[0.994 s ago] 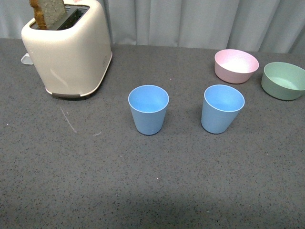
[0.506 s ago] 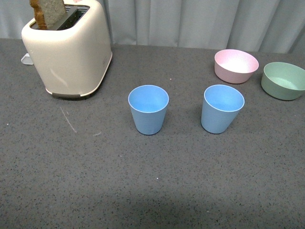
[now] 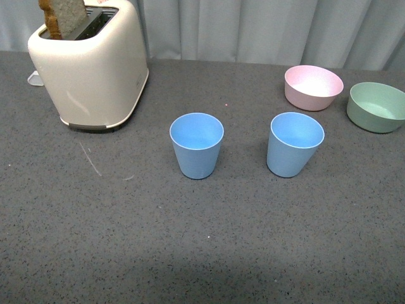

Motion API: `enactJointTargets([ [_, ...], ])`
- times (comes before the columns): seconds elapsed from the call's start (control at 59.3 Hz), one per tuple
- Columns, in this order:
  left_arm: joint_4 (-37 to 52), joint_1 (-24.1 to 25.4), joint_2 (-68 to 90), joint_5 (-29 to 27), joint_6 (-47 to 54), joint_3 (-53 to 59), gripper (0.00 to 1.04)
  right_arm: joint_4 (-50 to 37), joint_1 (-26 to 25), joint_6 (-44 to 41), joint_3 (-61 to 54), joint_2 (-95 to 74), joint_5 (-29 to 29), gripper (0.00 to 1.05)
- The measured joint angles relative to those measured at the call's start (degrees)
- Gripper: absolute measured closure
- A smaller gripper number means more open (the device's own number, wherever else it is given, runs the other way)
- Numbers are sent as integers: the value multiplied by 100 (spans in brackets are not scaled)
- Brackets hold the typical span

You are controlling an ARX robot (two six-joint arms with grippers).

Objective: Stack blue cups with both arms

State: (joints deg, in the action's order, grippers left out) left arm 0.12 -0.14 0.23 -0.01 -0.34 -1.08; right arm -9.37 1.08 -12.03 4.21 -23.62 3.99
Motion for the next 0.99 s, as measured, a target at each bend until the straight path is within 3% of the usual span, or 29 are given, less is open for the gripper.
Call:
enactJointTargets([
  [0.084,0,-2,0,0,2,0,7,-973,26,118,472,-1897,-142,10],
  [0.169,0,-2,0,0,2,0,7,-1233,79,400,1080,-3449,-227,10],
  [0.32,2,0,0,0,2,0,7,-778,195,977,2253,-5536,-369,10],
  [0.573,0,-2,0,0,2,0,7,120,518,1690,4157,-7659,-579,10],
  [0.994,2,0,0,0,4,0,7,1178,868,2524,5681,-9176,-647,10],
])
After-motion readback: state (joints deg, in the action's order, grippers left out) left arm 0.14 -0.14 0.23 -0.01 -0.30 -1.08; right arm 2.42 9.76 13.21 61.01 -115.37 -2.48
